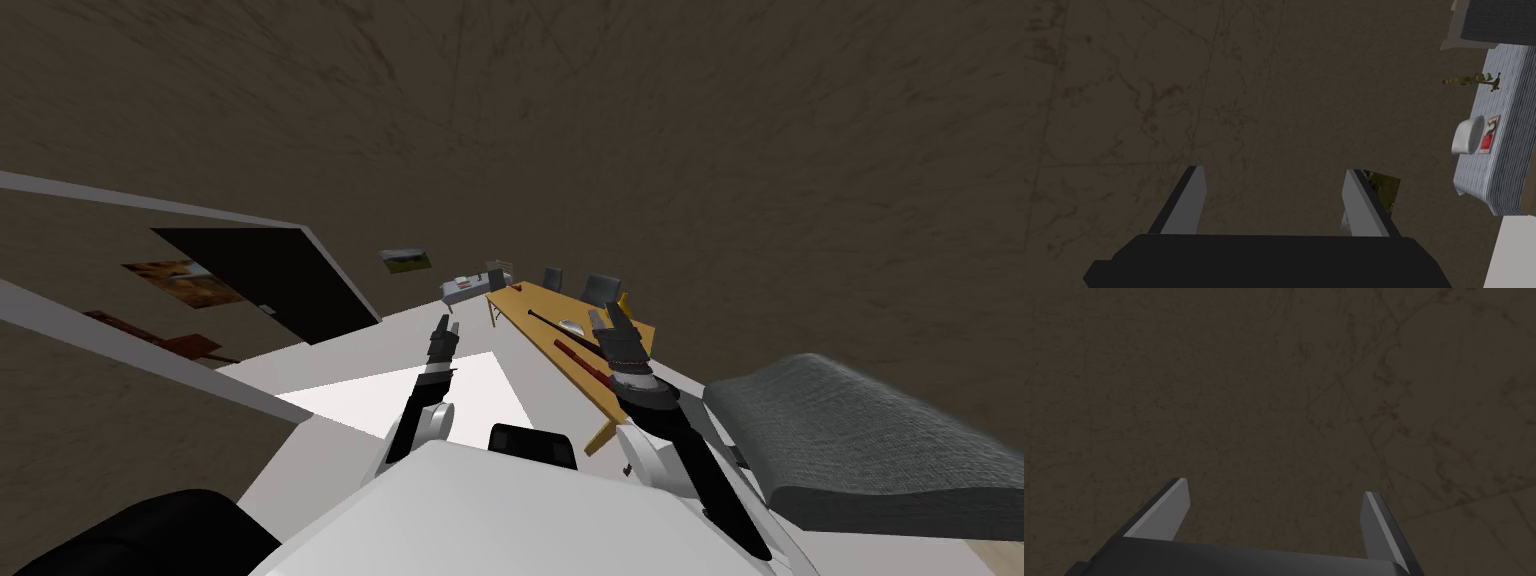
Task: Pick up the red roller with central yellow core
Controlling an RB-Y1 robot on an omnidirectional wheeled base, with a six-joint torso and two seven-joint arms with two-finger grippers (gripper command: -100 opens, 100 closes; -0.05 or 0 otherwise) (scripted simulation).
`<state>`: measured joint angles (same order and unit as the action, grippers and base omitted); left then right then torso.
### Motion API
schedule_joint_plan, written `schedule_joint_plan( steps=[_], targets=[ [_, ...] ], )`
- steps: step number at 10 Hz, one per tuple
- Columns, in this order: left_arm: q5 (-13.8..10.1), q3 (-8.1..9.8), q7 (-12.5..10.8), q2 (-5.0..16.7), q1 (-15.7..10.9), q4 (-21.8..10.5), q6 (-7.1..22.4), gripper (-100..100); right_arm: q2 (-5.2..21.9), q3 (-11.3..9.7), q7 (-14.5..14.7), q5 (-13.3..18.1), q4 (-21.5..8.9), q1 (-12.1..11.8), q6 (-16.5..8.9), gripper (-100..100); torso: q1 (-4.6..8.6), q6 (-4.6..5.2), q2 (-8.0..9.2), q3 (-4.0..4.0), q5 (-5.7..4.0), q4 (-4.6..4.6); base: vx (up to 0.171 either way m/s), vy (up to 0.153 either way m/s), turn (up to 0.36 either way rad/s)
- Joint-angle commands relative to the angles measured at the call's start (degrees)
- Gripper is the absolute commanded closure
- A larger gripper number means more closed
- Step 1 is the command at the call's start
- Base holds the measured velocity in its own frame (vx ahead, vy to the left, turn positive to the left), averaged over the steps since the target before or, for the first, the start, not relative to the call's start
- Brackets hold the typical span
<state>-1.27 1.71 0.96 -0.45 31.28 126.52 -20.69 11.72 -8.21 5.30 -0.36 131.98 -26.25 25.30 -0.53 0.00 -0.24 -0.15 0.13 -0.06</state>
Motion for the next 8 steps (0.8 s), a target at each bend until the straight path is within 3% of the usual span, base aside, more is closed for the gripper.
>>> schedule_joint_plan(
  steps=[1,3,4,7,8],
  targets=[
    [0.0,0.00,0.0,0.0,0.0,0.0,0.0,0,2.7,-1.4,0.8,0.7,-0.9,0.4,-1.5,-100,0.00,0.00,0.00,0.00,0.00,0.00,0.026,0.106,0.071],
    [0.0,0.00,0.0,0.0,0.0,0.0,0.0,0,6.2,-4.0,2.6,2.1,-2.9,2.1,-4.7,-100,0.02,-0.02,0.05,0.04,-0.02,0.02,0.067,0.138,0.097],
    [0.0,0.00,0.0,0.0,0.0,0.0,0.0,0,6.7,-4.0,2.6,2.1,-2.9,2.1,-4.7,-100,-0.01,-0.01,-0.05,-0.02,-0.01,-0.01,0.067,0.115,0.030],
    [0.0,0.00,0.0,0.0,0.0,0.0,0.0,0,12.7,-8.2,6.0,4.6,-6.7,4.6,-9.8,-100,-0.04,-0.01,-0.11,-0.06,0.00,-0.02,0.105,0.147,0.088],
    [0.0,0.00,0.0,0.0,0.0,0.0,0.0,0,12.8,-8.2,6.0,4.6,-6.7,4.6,-10.4,-100,-0.08,-0.01,-0.24,-0.13,0.01,-0.05,0.106,0.109,0.026]
  ],
)
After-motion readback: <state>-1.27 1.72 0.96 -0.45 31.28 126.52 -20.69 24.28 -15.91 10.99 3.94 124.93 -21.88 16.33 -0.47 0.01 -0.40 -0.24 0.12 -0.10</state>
